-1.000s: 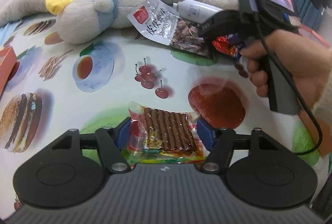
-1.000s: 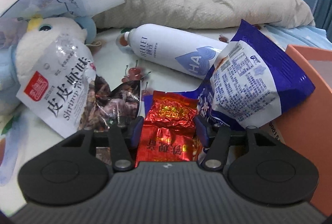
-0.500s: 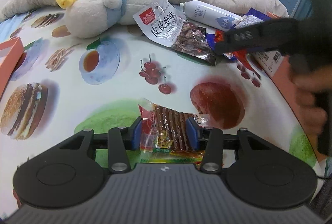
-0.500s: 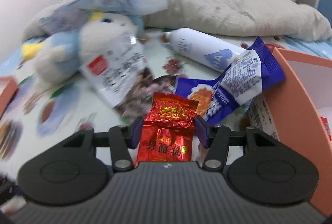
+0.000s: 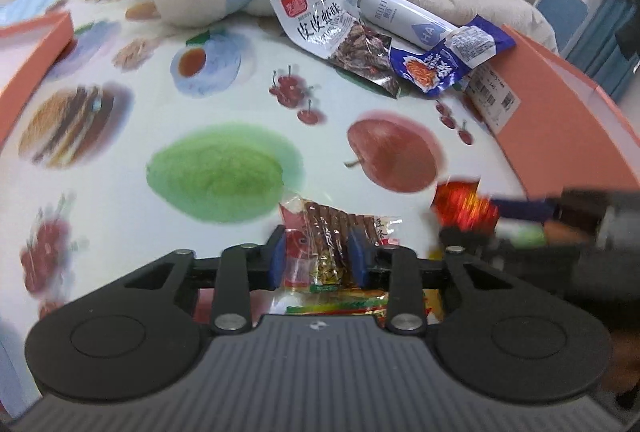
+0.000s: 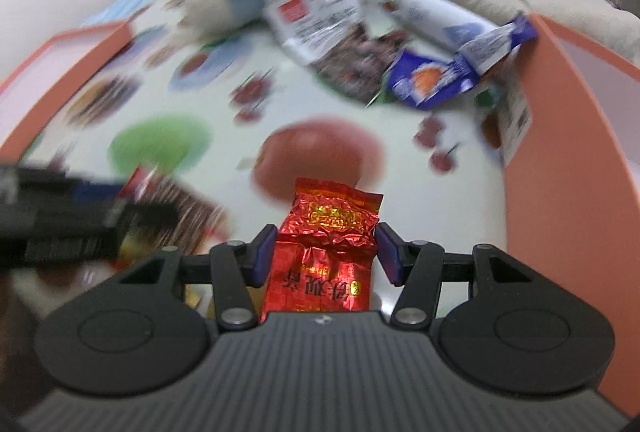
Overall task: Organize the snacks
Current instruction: 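Lift both held packets and carry them toward the pink box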
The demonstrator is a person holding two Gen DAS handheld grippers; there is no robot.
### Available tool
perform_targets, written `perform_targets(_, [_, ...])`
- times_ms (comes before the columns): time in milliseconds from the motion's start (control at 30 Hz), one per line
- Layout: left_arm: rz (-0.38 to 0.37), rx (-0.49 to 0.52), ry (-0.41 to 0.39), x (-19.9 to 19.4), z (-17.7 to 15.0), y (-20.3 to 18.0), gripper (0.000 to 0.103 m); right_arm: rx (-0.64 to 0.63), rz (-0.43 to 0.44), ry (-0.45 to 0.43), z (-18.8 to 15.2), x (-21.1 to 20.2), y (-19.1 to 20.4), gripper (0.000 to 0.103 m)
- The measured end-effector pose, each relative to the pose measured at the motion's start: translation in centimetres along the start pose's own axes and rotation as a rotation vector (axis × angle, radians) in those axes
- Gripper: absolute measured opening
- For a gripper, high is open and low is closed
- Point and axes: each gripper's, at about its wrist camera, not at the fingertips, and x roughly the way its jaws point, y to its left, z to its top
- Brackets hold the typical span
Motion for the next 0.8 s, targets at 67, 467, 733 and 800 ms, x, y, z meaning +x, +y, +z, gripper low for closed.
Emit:
perform_targets(67, [-0.033,-0.053,0.007,-0.4,-0.5,0.1,0.036,-0.043,0.004,0.007,-1.2,-0.4,0.9,0.056])
perform_targets(467, [-0.296,-0.349,0.048,-1.5,-1.9,1.1,0.036,-0.027,-0.01,-0.008,-3.7,-1.7,0.0,0.056])
perform_targets(733, [-0.413,-0.452,0.1,-0.8,-2.9,0.3,0.036,0.015,0.011,-0.017,-4.8,-2.4,-1.0,0.056])
perform_targets(800, [-0.365,-0.417,0.107,-0.6,-2.8,-0.4,0.036,0.02,0.013,-0.02,-4.9,-2.5,-1.0,0.056])
